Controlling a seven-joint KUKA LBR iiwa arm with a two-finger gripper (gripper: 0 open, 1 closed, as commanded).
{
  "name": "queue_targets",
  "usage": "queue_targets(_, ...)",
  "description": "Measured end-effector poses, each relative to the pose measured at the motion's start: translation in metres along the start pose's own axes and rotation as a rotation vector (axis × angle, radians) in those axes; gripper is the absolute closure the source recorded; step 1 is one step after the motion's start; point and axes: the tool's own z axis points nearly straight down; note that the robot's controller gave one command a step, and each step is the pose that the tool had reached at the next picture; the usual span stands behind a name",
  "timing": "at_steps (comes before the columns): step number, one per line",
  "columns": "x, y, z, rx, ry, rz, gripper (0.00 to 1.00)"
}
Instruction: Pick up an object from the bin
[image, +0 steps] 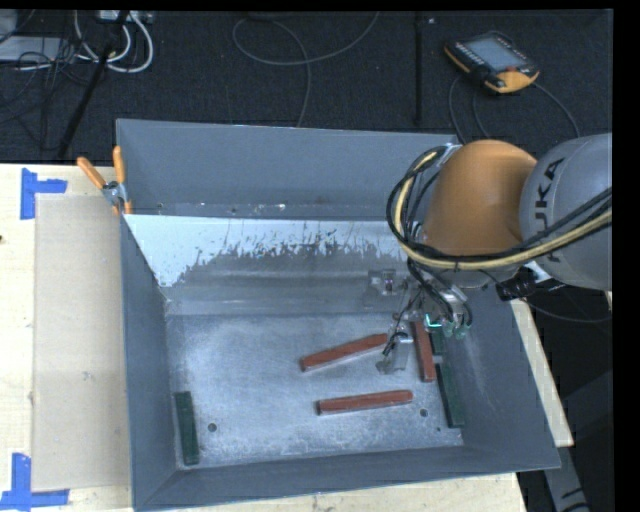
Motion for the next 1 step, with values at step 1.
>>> queue_targets(1, -0.0017, 0.0001, -0.0039, 0.000, -0.007, 0.000, 0.00)
